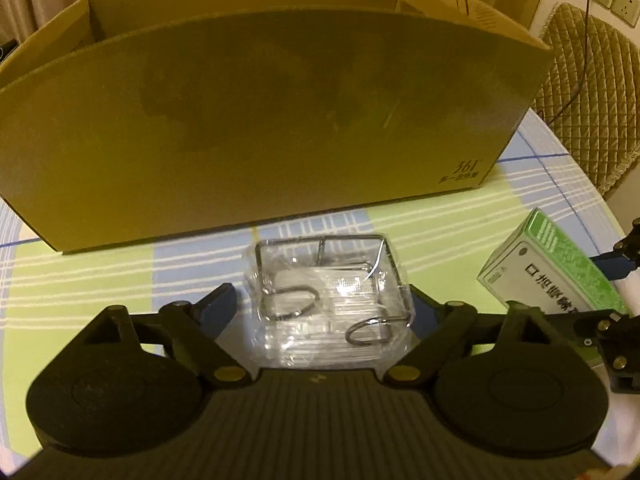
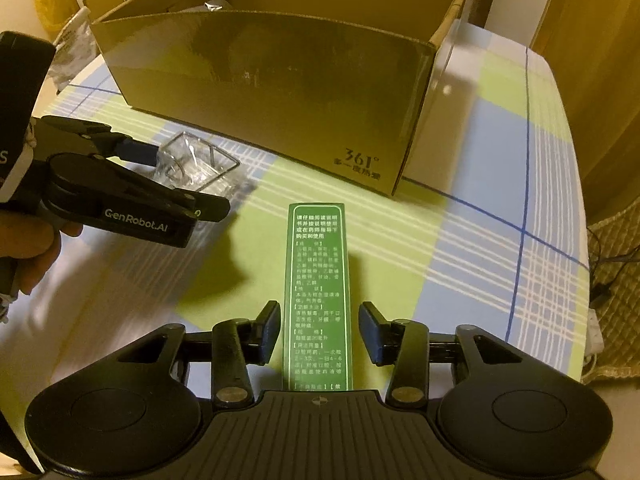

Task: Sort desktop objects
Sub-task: 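Grasp clear wire-frame packet with left tool while right tool grasps green medicine box, then lift and carry clear packet and green box over the cardboard box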

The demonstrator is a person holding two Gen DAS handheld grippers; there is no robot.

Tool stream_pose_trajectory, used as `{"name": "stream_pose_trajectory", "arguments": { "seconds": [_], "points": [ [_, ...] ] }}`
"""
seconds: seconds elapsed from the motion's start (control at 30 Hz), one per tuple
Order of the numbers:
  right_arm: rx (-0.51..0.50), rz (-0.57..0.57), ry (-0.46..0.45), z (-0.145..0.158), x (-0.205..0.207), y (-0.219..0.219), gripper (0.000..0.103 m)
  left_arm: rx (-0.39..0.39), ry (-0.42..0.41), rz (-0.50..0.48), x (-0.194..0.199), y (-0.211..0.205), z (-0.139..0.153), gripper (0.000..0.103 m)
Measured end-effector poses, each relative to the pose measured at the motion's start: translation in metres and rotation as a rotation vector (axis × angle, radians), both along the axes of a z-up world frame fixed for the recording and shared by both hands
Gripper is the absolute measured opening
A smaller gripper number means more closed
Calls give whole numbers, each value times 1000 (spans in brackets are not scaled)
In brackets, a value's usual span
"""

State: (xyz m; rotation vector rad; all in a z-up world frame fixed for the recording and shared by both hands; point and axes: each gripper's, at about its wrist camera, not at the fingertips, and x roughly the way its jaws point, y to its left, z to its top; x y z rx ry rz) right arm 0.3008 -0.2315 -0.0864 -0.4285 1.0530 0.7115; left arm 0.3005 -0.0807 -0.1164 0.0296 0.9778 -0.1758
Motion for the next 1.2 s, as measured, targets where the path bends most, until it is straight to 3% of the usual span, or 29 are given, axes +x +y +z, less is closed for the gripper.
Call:
{"name": "stream_pose_trajectory", "arguments": {
  "seconds": [0.1,0.17,0.53,0.63,0.73,1.2],
  "points": [
    [0,3,9,-4,1,2,41,26,-32,-16,-3,-1,-1,69],
    [2,0,12,-6,1,3,41,36,-35,-26,-5,-1,1,66],
    [14,-24,39,-13,4,7,40,45,-41,-60,-42,8,6,64],
    [-9,-18,29,-16,3,9,28,31,-36,-63,-50,7,7,64],
    [-13,-24,27,-14,2,8,28,21,-31,-67,-56,5,7,64],
    [20,-63,-34,30,-23,1,28,-9,-34,-43,-90,10,31,63]
  ]
}}
